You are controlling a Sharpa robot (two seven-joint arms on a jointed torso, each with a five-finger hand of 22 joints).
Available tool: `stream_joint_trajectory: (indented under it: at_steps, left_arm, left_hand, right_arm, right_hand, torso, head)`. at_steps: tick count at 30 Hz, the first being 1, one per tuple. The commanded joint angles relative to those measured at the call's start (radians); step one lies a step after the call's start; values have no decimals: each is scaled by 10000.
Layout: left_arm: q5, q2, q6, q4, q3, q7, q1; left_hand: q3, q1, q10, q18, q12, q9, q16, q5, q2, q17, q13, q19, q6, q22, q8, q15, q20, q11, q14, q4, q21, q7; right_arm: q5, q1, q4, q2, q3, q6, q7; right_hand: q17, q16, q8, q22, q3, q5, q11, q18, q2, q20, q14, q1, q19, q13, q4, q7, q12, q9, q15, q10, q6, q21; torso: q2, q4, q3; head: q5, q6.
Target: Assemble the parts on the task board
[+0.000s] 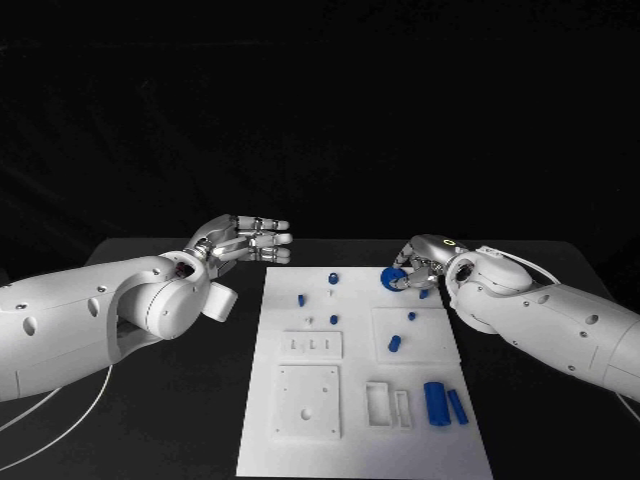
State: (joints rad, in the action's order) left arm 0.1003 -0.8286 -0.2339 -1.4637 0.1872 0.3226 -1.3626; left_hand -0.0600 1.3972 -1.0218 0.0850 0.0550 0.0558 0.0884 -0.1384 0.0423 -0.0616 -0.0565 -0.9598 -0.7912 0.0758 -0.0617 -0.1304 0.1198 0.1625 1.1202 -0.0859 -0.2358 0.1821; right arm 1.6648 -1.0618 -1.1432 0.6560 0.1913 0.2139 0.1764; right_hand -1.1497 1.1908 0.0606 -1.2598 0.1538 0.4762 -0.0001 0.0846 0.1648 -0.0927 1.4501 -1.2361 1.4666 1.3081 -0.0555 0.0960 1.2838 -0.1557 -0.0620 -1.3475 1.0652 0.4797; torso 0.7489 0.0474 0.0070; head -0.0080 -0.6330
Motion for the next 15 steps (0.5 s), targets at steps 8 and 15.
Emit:
stream_joint_trajectory:
  at_steps: [8, 15]
  left_arm:
    - [54, 18, 181, -7, -9, 24, -12]
    - [56, 11, 179, -8, -9, 23, -12]
  left_hand:
    - [30, -31, 46, -68, 44, -9, 57, 56, -72, -11, -15, 17, 83, -14, 44, -42, 23, 6, -26, 12, -33, 0]
    - [30, -31, 46, -68, 44, -9, 57, 56, -72, -11, -15, 17, 83, -14, 44, -42, 23, 6, -26, 12, -33, 0]
  right_arm:
    - [582, 60, -11, -52, -35, -571, 84]
    - [878, 79, -148, -30, -37, -444, 288]
  right_hand:
    - [-19, 40, 17, -164, 774, 18, 6, 126, 90, 82, 79, -191, 381, 145, -905, -13, -43, 44, 3, -68, 218, -49]
    - [-11, 27, 15, -285, 1667, -152, -43, 90, -5, 49, 84, 39, 389, 128, -1290, -99, -56, 157, -30, -100, 577, -56]
  torso:
    - [-15, 1, -1]
    - [-17, -5, -3]
  head:
    - [9, -44]
    - [18, -52]
